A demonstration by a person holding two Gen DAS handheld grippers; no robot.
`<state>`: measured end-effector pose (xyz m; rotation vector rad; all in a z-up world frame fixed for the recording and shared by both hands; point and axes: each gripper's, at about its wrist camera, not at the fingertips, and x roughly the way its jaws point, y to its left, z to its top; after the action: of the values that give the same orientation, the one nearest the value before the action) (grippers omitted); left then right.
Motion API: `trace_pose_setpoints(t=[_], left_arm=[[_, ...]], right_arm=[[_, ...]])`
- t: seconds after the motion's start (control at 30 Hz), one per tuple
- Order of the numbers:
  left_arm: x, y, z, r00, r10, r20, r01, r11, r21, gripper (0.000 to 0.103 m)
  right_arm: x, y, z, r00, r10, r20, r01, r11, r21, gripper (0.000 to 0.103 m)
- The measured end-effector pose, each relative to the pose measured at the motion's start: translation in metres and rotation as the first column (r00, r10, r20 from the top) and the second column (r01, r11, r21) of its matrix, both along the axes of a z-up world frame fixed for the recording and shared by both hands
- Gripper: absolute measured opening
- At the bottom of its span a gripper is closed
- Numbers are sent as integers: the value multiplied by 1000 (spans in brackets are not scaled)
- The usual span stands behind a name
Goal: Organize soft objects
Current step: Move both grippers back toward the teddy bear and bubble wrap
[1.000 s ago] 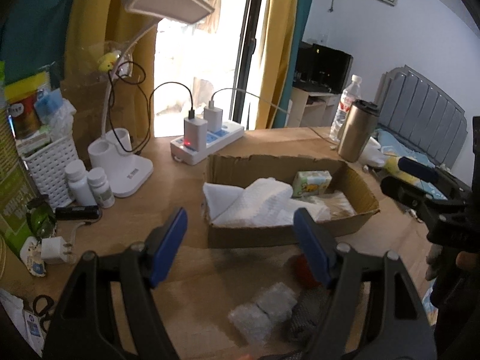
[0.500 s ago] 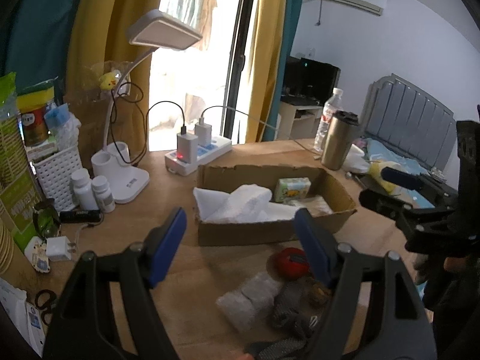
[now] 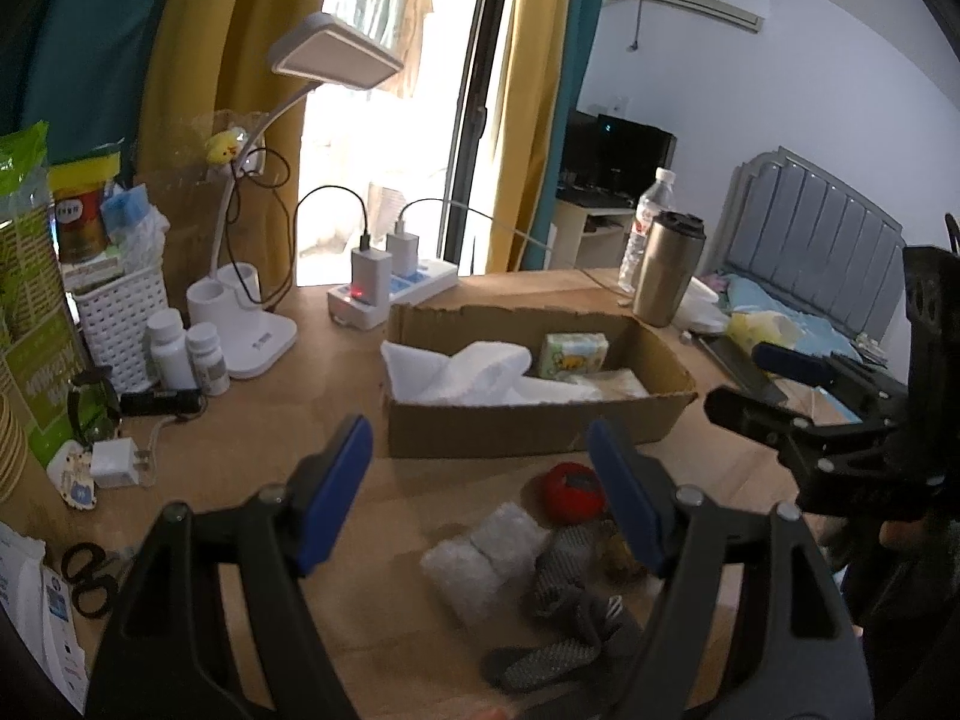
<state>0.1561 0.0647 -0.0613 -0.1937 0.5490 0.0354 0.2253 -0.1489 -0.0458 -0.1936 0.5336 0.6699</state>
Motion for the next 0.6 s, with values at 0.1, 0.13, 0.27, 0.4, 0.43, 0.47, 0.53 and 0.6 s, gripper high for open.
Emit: trace_pose_setpoints(t=[0.1, 0.13, 0.27, 0.4, 0.43, 0.47, 0.53, 0.6], left_arm=[[-4, -2, -4, 1000, -1, -7, 1, 1000, -5, 76], [-5, -3, -6, 1000, -3, -12, 3, 1000, -5, 76], [-9, -6, -13, 1000, -10, -27, 9, 1000, -3, 76], [-12, -8, -21, 999, -9, -38, 9, 1000, -13, 76], [-12, -9, -23, 999, -10, -43, 10, 1000, -15, 76], [-12, -9, -25, 999, -12, -48, 11, 1000, -16, 76], [-13, -12, -29, 998, -18, -55, 17, 1000, -14, 76], [-13, -13, -33, 998, -20, -61, 19, 1000, -14, 76]], right_arm=[[-3, -1, -5, 1000, 1, -11, -1, 1000, -2, 90], [-4, -2, -7, 1000, 1, -14, -1, 1000, -4, 90], [-9, -3, -17, 999, 1, -34, -2, 1000, -12, 90], [-12, -5, -25, 999, 2, -50, -3, 1000, -19, 90], [-13, -5, -27, 999, 2, -53, -3, 1000, -21, 90], [-13, -5, -30, 998, 1, -59, -2, 1000, -23, 90], [-13, -6, -32, 998, 0, -66, -1, 1000, -23, 90], [-13, -5, -37, 997, -1, -75, -1, 1000, -26, 90]])
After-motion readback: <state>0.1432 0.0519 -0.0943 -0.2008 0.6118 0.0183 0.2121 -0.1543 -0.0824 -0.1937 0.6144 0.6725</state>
